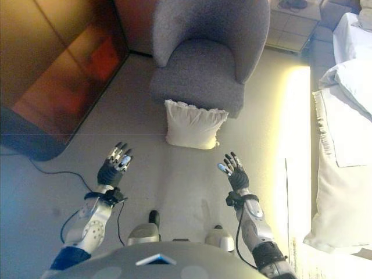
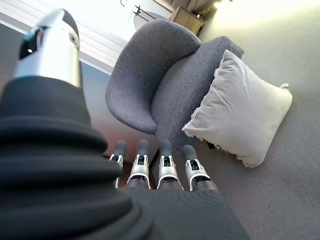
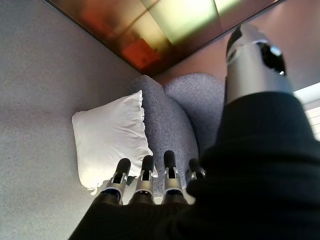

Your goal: Pick up the cushion and take it to the sofa

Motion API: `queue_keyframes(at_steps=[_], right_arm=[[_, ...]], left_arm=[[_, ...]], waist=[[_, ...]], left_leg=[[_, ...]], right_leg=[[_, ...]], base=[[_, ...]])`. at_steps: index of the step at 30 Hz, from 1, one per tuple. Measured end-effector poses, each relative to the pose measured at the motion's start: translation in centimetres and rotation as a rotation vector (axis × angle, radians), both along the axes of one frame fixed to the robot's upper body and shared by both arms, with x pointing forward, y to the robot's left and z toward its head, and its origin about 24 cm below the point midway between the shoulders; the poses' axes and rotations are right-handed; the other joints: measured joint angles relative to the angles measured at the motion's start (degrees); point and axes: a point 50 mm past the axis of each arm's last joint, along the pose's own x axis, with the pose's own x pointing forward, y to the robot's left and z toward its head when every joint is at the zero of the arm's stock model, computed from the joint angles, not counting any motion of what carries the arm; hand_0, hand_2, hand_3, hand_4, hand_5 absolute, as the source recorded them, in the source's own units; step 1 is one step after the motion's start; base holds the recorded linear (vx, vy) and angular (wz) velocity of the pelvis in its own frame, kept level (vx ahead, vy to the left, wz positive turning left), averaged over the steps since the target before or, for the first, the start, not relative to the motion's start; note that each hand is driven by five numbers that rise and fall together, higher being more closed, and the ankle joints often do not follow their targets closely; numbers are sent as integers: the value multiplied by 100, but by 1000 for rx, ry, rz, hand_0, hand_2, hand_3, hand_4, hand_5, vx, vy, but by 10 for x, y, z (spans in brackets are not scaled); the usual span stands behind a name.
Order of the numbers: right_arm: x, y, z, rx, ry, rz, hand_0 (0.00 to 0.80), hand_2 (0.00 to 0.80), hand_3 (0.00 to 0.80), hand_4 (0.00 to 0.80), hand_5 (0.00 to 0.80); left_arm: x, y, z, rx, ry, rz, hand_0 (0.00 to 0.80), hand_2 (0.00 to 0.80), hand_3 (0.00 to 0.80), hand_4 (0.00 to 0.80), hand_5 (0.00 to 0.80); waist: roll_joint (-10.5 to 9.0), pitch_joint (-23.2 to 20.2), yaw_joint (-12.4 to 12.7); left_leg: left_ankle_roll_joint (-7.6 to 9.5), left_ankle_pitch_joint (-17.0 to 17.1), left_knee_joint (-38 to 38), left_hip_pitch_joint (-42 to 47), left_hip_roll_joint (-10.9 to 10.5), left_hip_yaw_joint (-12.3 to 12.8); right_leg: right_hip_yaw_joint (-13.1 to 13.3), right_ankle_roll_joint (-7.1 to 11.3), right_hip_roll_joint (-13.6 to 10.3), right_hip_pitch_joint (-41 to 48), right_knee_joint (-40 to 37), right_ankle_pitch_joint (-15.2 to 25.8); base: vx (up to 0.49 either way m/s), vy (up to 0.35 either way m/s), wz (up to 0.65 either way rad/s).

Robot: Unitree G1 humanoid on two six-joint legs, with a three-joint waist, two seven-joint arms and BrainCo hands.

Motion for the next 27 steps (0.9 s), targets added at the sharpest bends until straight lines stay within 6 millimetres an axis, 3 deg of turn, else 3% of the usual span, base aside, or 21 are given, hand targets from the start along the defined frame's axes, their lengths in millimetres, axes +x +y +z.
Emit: queue_keyframes(at_steps=[27], right_arm=[[0,1,-1,9,4,24,0,0,0,0,0]], left_arm=[[-2,1,-1,0,3,6,0,0,0,0,0]], waist=[[-61,-61,-6]], left_leg=[[24,-25,0,80,8,54]], right_leg=[[75,-1,0,34,5,0]], base=[[4,10,-1]])
